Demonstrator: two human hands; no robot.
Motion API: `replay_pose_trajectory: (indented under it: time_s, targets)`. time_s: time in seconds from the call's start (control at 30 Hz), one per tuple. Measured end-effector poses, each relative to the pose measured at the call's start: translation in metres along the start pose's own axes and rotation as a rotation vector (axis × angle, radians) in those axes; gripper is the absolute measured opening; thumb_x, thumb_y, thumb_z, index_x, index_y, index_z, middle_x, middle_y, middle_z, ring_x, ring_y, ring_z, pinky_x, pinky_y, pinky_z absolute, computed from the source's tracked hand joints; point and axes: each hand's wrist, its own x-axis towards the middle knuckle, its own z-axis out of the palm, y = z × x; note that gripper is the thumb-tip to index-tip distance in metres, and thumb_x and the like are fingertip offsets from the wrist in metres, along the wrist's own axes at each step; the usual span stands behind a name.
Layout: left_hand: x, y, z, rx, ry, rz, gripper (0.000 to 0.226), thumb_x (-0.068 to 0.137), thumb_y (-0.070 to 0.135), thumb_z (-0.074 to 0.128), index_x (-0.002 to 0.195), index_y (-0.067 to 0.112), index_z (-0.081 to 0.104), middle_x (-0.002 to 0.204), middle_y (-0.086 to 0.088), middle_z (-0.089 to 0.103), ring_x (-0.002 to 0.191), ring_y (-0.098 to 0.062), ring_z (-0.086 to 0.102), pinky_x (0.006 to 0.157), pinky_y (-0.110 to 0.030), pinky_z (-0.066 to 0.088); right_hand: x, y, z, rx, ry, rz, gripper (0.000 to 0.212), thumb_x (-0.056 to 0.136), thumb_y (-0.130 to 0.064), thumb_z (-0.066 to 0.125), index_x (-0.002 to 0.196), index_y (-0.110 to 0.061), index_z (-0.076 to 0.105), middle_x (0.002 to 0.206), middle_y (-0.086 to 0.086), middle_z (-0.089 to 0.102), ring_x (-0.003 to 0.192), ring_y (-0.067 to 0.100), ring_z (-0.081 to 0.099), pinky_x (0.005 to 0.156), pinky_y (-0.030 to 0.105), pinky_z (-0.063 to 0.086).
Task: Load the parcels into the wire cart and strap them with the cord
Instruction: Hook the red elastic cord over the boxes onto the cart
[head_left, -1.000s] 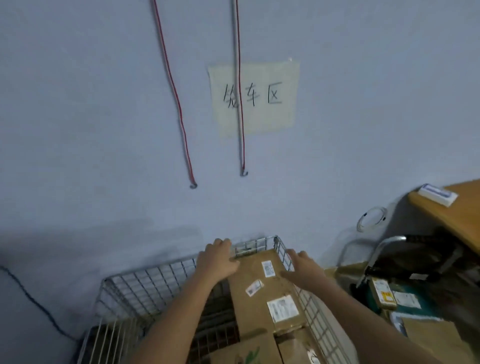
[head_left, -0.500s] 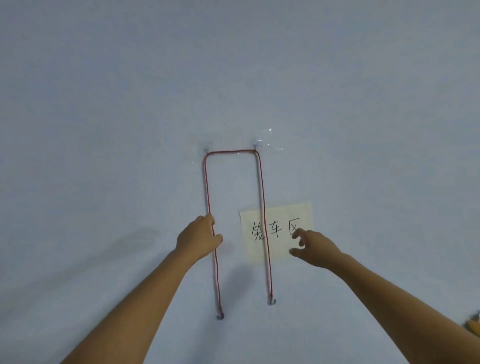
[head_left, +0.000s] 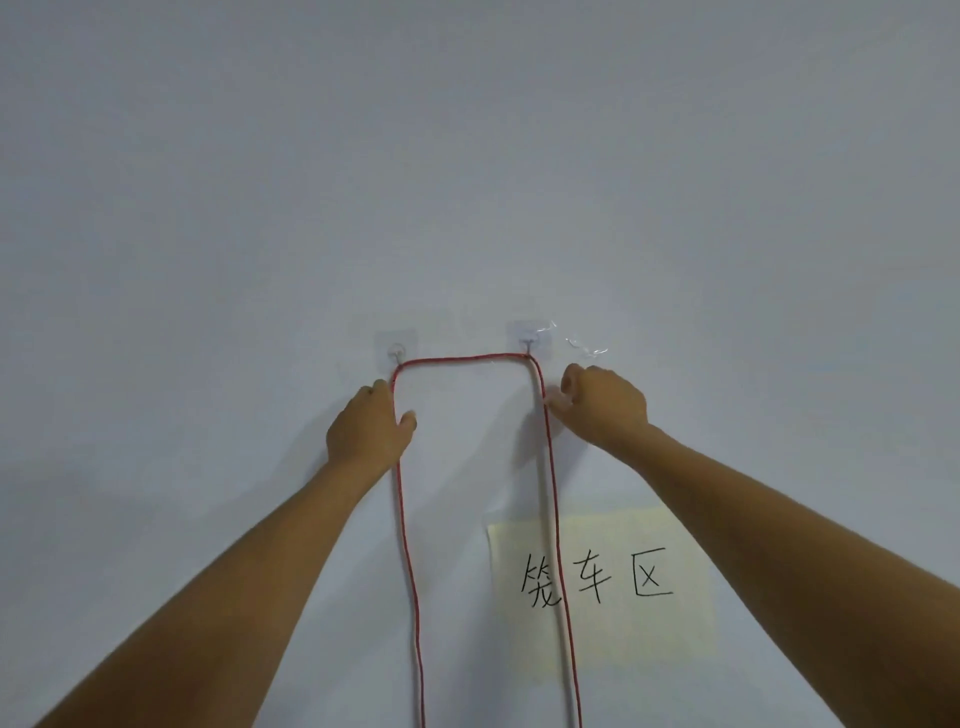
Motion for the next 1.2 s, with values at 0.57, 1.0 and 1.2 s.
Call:
replay_pose_trajectory:
  time_s: [0.57, 1.0, 1.2]
  targets:
    - [0.06, -0.002, -0.001, -0.075, 0.107, -0.011, 0.019, 0.093, 0.02, 0.058, 0.085, 0.004, 0.058, 0.095, -0.019, 0.066, 0.091, -0.037, 0.06, 0.074, -0.038, 0.047, 0.048, -0.019, 0.003, -0.065, 0.031, 0.065, 0.031, 0.101, -0.03, 0.033, 0.098, -0.021, 0.063, 0.082, 0.0, 0.052, 0.076, 0.024, 0.05, 0.057, 0.026, 0.028]
    - [0.04, 0.011, -0.037, -0.208, 0.366, 0.042, 0.014, 0.097, 0.015, 0.049, 0.09, 0.003, 0.052, 0.082, -0.014, 0.06, 0.073, -0.029, 0.056, 0.063, -0.039, 0.045, 0.039, -0.041, -0.026, 0.059, 0.135, 0.02, 0.042, 0.101, -0.035, 0.027, 0.078, -0.013, 0.055, 0.076, 0.004, 0.056, 0.07, 0.026, 0.054, 0.058, 0.028, 0.035]
    - [-0.03, -0.029, -0.039, -0.225, 0.378, 0.123, 0.01, 0.087, 0.007, 0.059, 0.082, 0.011, 0.051, 0.07, -0.003, 0.058, 0.059, -0.02, 0.054, 0.055, -0.034, 0.044, -0.016, -0.016, -0.03, 0.172, 0.208, -0.159, 0.034, 0.103, -0.038, 0.03, 0.081, -0.014, 0.039, 0.068, 0.004, 0.059, 0.06, 0.026, 0.057, 0.052, 0.034, 0.042]
